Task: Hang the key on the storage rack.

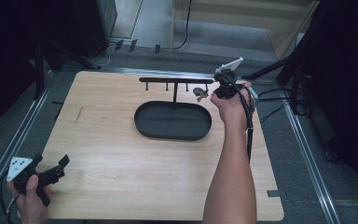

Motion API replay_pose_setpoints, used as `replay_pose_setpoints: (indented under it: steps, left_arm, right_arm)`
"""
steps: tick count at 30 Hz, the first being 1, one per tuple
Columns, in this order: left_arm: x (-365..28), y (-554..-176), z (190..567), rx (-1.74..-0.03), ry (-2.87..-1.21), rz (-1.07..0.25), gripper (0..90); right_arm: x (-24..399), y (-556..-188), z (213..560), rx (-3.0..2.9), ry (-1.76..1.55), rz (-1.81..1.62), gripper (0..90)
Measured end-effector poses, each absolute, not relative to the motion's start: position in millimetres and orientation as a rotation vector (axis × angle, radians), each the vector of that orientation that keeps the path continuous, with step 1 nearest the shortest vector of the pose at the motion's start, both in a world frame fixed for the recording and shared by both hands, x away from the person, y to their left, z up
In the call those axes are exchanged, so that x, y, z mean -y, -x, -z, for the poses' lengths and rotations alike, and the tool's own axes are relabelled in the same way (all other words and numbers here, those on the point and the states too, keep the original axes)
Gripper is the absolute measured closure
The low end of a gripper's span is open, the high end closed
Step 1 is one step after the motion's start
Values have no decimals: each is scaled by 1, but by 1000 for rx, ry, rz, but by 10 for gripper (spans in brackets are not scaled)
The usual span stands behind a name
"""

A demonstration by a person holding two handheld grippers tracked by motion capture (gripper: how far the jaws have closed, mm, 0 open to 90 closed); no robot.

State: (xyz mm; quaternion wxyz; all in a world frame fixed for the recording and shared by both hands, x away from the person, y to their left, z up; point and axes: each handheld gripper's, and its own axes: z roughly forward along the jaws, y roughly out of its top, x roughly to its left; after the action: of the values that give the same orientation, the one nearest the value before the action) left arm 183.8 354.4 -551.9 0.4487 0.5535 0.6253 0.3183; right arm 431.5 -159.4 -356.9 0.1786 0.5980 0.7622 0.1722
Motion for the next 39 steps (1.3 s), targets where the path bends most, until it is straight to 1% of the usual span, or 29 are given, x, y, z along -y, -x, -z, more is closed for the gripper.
replay_pose_setpoints:
  steps: [5, 6, 7, 9, 12, 13, 14, 15, 16, 18, 19, 21, 22, 23, 25, 26, 27, 29, 30, 32, 39]
  left_arm:
    - [-354, -184, 552, -1547, -1376, -792, 18]
    - [-354, -184, 552, -1547, -1376, -792, 18]
    - [-354, -184, 552, -1546, -1376, -792, 18]
    - [-354, -184, 552, -1545, -1376, -792, 18]
    - [-353, -184, 552, -1545, -1377, -794, 18]
    - [-353, -184, 552, -1545, -1378, -794, 18]
    - [-353, -184, 552, -1545, -1380, -794, 18]
    - [-353, -184, 552, -1544, -1381, -795, 18]
    - [-353, -184, 552, -1544, -1381, -795, 18]
    - [-353, -184, 552, -1545, -1380, -794, 18]
    - [-353, -184, 552, -1544, -1381, -795, 18]
    - [-353, -184, 552, -1545, -1383, -795, 18]
    - [-353, -184, 552, -1545, -1383, -795, 18]
    - [-353, -184, 552, -1544, -1384, -795, 18]
    - [-353, -184, 552, -1544, -1382, -795, 18]
    - [-353, -184, 552, -1544, -1382, -794, 18]
    - [-353, -184, 552, -1545, -1383, -795, 18]
    - [-353, -184, 552, -1545, -1384, -795, 18]
    - [-353, -184, 552, -1545, -1385, -796, 18]
    - [-353, -184, 552, -1545, -1385, -795, 18]
    - [-353, -184, 552, -1543, -1387, -793, 18]
  right_arm:
    - [174, -426, 384, -2174, -1744, -458, 683]
    - [174, -426, 384, -2174, -1744, -458, 683]
    - [178, -424, 394, -2189, -1758, -448, 674]
    - [181, -423, 398, -2195, -1765, -446, 670]
    - [188, -419, 413, -2205, -1785, -446, 638]
    - [192, -417, 420, -2209, -1803, -448, 601]
    - [192, -417, 420, -2209, -1803, -448, 601]
    - [196, -414, 428, -2225, -1809, -438, 557]
    - [196, -414, 428, -2225, -1809, -438, 557]
    - [200, -410, 436, -2220, -1800, -421, 486]
    - [204, -406, 443, -2208, -1795, -416, 354]
    - [208, -403, 450, -2173, -1823, -398, 222]
    - [208, -403, 450, -2173, -1823, -398, 222]
    - [210, -401, 455, -2163, -1844, -395, 147]
    - [218, -392, 469, -2142, -1842, -398, 50]
    - [218, -392, 469, -2142, -1842, -398, 50]
    - [224, -384, 479, -2126, -1838, -420, 0]
    - [226, -381, 481, -2120, -1832, -433, 0]
    - [232, -370, 487, -2099, -1783, -497, 0]
    - [234, -366, 489, -2095, -1768, -514, 0]
    - [252, -329, 515, -2031, -1710, -677, 0]
